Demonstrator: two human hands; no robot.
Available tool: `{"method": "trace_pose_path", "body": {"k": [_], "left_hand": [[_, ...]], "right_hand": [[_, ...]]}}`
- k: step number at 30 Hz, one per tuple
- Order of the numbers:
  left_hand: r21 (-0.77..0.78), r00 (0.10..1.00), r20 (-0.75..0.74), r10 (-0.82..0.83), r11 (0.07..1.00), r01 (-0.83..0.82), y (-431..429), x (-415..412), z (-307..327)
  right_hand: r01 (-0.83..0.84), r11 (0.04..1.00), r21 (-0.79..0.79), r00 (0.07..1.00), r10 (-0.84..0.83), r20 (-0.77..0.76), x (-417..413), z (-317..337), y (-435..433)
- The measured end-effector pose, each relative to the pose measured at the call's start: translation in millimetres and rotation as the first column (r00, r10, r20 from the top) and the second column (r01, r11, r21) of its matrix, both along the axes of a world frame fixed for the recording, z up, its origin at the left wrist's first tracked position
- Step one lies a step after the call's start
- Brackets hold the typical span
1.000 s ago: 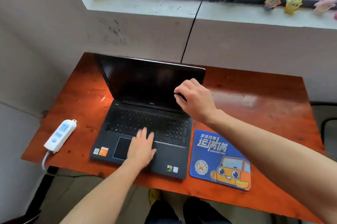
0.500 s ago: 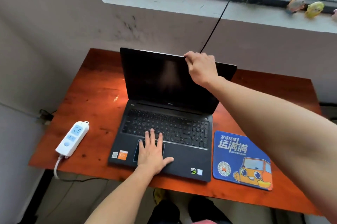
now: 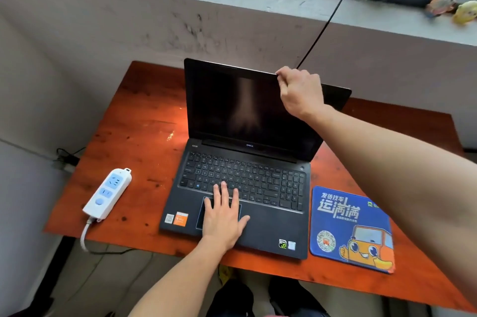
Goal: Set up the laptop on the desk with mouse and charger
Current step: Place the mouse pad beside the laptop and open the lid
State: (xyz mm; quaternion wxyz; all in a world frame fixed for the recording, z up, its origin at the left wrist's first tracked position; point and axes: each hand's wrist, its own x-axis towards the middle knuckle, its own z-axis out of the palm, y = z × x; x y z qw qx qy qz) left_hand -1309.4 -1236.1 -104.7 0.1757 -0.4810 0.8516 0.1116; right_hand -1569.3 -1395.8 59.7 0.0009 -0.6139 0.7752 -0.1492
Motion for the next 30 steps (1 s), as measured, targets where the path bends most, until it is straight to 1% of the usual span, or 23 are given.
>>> {"method": "trace_pose_path", "body": {"k": [2, 5, 7, 9, 11, 13, 16, 19, 22, 23, 25, 26, 27, 29, 30], "left_hand": [[-0.009, 1.000, 0.016, 0.001, 1.000, -0.001, -3, -4, 5], [-0.017, 0.999, 0.046, 0.020, 1.000, -0.019, -11, -11, 21], [-0.037, 0.997, 0.042, 0.060, 0.998, -0.058, -13, -11, 34], [-0.041, 0.991, 0.022, 0.131, 0.991, -0.130, -10, -9, 48], [-0.043, 0.972, -0.015, 0.234, 0.971, -0.234, -2, -1, 63], [-0.055, 0.936, -0.066, 0.344, 0.936, -0.348, 10, 15, 76], [-0.078, 0.862, -0.115, 0.493, 0.861, -0.502, 42, 48, 94], [-0.115, 0.749, -0.131, 0.649, 0.741, -0.662, 87, 98, 114], [-0.147, 0.627, -0.133, 0.768, 0.610, -0.778, 135, 146, 128], [-0.154, 0.548, -0.145, 0.824, 0.529, -0.835, 166, 170, 134], [-0.169, 0.475, -0.155, 0.866, 0.450, -0.877, 199, 195, 139], [-0.190, 0.407, -0.165, 0.898, 0.376, -0.907, 233, 218, 144], [-0.191, 0.371, -0.160, 0.915, 0.340, -0.921, 251, 229, 147], [-0.205, 0.248, -0.163, 0.955, 0.213, -0.955, 317, 268, 150], [-0.211, 0.198, -0.172, 0.965, 0.160, -0.964, 347, 284, 151]], "right_hand": [[0.001, 1.000, -0.009, 1.000, -0.001, -0.016, 1, -2, 3], [-0.012, 0.999, 0.031, 0.999, 0.014, -0.043, 3, 0, 6], [-0.067, 0.997, 0.032, 0.994, 0.070, -0.088, 7, 2, 11], [-0.193, 0.980, -0.044, 0.971, 0.185, -0.149, 17, 4, 19], [-0.354, 0.929, -0.106, 0.928, 0.335, -0.162, 38, 10, 27], [-0.487, 0.869, -0.085, 0.871, 0.477, -0.117, 69, 14, 33], [-0.647, 0.762, 0.007, 0.762, 0.647, -0.033, 125, 16, 52], [-0.779, 0.623, 0.064, 0.625, 0.780, 0.011, 200, 20, 78], [-0.862, 0.490, 0.129, 0.498, 0.866, 0.039, 265, 21, 112], [-0.905, 0.404, 0.131, 0.412, 0.910, 0.038, 300, 21, 133], [-0.938, 0.322, 0.123, 0.331, 0.942, 0.056, 335, 20, 159], [-0.962, 0.248, 0.115, 0.256, 0.965, 0.059, 370, 22, 184], [-0.972, 0.207, 0.114, 0.214, 0.975, 0.058, 388, 22, 199], [-0.992, 0.061, 0.113, 0.068, 0.996, 0.060, 450, 26, 254], [-0.993, 0.008, 0.118, 0.017, 0.997, 0.075, 476, 28, 280]]}}
